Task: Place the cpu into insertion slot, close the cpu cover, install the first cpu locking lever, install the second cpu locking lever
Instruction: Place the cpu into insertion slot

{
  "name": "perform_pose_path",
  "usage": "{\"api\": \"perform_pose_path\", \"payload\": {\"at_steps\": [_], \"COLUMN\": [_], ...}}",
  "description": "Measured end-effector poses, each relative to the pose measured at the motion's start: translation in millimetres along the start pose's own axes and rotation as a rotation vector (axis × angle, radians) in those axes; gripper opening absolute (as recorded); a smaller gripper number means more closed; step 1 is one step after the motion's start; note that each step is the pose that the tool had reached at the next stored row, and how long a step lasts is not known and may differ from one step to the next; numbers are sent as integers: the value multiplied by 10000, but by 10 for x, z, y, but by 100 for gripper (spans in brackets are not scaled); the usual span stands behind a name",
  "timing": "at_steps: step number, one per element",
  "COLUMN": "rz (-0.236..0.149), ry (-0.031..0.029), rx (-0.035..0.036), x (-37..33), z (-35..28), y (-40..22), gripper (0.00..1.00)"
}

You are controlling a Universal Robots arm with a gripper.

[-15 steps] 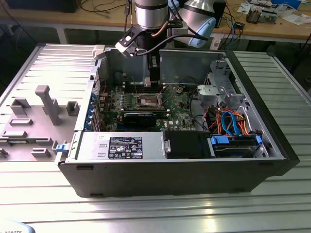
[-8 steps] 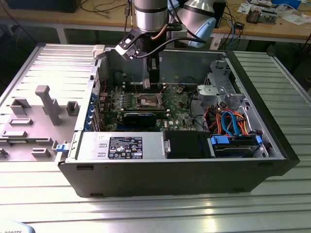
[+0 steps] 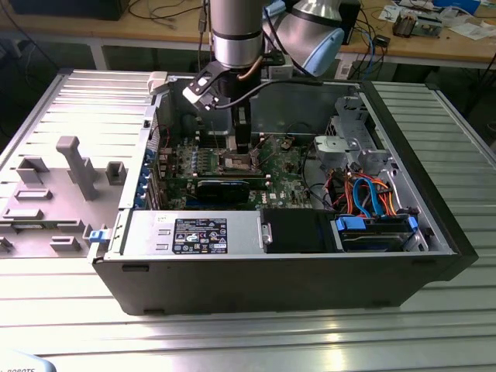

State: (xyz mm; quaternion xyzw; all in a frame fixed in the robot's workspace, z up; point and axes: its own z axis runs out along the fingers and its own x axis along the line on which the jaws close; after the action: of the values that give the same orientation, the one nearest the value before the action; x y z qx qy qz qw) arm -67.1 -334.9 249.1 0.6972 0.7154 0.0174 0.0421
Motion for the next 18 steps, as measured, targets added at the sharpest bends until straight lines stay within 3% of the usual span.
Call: {"api": "perform_pose_path", "payload": {"at_steps": [9, 13, 18], "rz": [75, 183, 247], "ry": [-7, -17, -21], "rx": [3, 7, 9], "x": [7, 13, 16], "z": [191, 334, 428], "y": [-38, -58, -66], "gripper": [54, 54, 54]}}
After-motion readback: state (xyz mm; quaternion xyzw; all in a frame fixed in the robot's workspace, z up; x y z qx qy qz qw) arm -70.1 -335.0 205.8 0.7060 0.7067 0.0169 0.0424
